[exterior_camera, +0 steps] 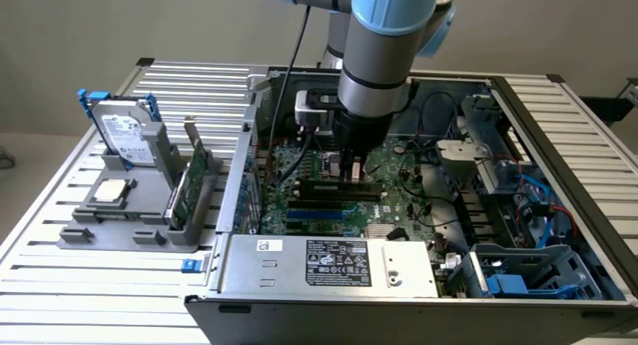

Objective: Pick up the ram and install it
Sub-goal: 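Insert the ram into the slot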

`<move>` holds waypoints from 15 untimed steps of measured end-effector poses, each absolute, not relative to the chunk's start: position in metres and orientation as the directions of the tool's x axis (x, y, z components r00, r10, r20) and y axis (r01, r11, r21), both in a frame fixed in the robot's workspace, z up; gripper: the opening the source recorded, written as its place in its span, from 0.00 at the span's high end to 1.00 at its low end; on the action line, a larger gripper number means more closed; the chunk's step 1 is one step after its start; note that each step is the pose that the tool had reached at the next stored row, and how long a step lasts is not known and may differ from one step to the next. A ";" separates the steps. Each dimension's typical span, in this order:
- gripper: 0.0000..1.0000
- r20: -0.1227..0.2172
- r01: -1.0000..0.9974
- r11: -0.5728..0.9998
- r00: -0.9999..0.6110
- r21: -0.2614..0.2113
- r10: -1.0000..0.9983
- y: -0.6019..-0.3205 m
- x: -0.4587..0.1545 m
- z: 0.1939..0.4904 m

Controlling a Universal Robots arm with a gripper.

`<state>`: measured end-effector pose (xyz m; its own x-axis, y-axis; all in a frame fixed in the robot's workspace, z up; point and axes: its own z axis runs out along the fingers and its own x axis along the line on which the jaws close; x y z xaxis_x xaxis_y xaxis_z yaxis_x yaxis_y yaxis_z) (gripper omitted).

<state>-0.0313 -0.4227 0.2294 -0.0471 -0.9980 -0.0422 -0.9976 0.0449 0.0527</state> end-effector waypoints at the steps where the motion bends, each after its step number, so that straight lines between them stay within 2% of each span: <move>1: 0.86 -0.042 -0.998 0.045 -0.047 0.053 -0.998 -0.424 -0.031 0.229; 15: 0.86 -0.042 -0.998 0.037 -0.039 0.045 -0.998 -0.424 -0.033 0.228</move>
<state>-0.0331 -0.4239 0.2278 -0.0388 -0.9984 -0.0423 -0.9983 0.0369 0.0450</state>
